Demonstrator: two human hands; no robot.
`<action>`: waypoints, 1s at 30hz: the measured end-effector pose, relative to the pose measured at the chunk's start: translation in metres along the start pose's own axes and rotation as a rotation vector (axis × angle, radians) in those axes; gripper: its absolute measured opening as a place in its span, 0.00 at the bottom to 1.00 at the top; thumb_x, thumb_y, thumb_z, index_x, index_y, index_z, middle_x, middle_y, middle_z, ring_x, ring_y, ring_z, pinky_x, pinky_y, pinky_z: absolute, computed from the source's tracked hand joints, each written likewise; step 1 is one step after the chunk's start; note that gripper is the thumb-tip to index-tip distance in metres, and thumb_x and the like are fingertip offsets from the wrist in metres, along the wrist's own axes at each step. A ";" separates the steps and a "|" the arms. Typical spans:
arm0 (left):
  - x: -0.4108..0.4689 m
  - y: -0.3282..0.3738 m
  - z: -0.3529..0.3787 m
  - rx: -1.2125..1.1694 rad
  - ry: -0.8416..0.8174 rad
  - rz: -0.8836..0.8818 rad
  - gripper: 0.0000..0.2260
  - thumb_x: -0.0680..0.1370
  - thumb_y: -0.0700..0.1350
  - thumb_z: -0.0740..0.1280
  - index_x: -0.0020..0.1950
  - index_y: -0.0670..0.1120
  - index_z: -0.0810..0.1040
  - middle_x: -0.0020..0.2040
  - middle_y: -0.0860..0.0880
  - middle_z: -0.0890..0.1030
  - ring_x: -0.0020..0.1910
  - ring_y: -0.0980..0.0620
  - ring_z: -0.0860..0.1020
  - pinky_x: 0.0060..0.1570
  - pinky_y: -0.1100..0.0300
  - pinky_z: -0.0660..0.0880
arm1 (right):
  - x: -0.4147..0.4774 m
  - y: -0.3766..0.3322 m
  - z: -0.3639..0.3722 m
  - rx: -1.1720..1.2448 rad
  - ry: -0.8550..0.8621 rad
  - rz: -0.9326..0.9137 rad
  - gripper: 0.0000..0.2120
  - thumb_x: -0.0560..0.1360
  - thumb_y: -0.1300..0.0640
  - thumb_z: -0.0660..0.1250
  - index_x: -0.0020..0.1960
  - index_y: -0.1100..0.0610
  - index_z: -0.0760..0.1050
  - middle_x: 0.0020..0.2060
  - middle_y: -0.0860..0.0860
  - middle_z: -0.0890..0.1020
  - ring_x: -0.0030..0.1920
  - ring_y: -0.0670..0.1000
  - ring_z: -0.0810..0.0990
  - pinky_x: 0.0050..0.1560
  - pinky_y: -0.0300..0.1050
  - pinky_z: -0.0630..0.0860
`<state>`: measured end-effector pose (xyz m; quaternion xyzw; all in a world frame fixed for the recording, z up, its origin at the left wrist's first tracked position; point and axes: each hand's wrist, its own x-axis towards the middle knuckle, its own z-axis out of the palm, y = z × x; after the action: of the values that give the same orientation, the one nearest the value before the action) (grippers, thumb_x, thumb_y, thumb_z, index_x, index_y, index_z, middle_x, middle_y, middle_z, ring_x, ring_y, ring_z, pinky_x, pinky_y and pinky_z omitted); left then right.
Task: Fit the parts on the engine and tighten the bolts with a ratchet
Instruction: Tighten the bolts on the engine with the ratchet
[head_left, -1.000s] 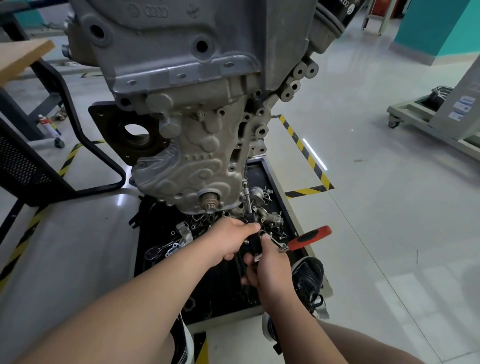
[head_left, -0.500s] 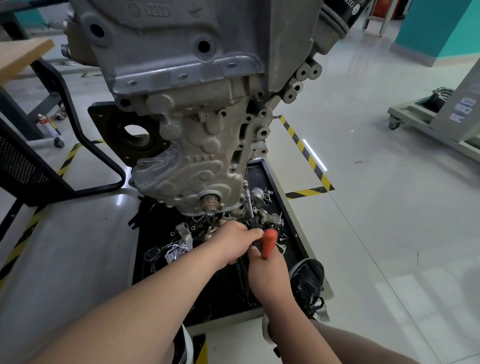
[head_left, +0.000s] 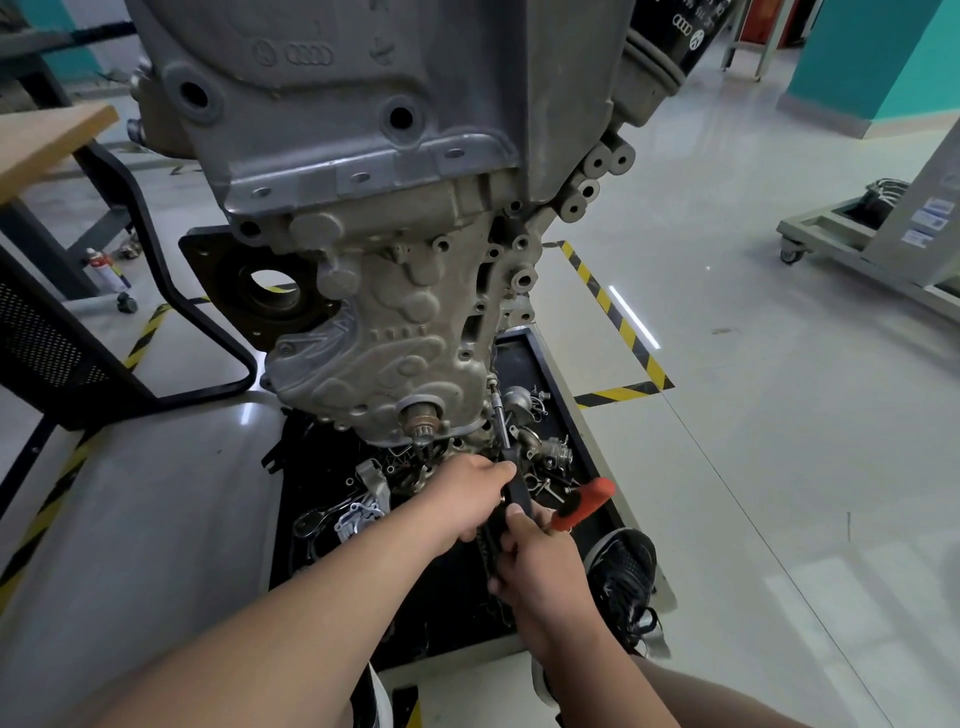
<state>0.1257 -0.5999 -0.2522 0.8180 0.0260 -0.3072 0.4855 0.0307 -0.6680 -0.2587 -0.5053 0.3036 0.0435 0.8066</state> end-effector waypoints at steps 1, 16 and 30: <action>0.000 0.001 0.000 -0.020 0.007 -0.010 0.11 0.81 0.49 0.61 0.44 0.45 0.75 0.33 0.48 0.69 0.23 0.53 0.63 0.23 0.66 0.57 | 0.000 0.000 0.000 0.010 -0.005 0.013 0.11 0.81 0.58 0.59 0.40 0.53 0.72 0.24 0.45 0.70 0.21 0.44 0.66 0.24 0.40 0.68; -0.003 0.028 -0.015 -0.644 0.094 -0.147 0.10 0.78 0.36 0.54 0.46 0.43 0.74 0.32 0.49 0.71 0.26 0.54 0.66 0.18 0.68 0.59 | -0.003 -0.015 -0.006 -0.206 -0.045 0.032 0.12 0.80 0.55 0.62 0.39 0.59 0.68 0.23 0.48 0.68 0.21 0.48 0.65 0.28 0.42 0.70; -0.019 0.049 -0.018 -0.898 -0.196 -0.189 0.09 0.82 0.42 0.58 0.46 0.44 0.77 0.31 0.51 0.78 0.23 0.58 0.74 0.18 0.69 0.64 | -0.016 -0.052 -0.035 -0.335 0.130 -0.201 0.14 0.77 0.56 0.63 0.32 0.52 0.73 0.26 0.48 0.76 0.23 0.50 0.72 0.27 0.45 0.70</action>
<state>0.1353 -0.6064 -0.1978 0.4881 0.1850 -0.3842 0.7615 0.0218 -0.7190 -0.2204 -0.6619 0.2918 -0.0199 0.6902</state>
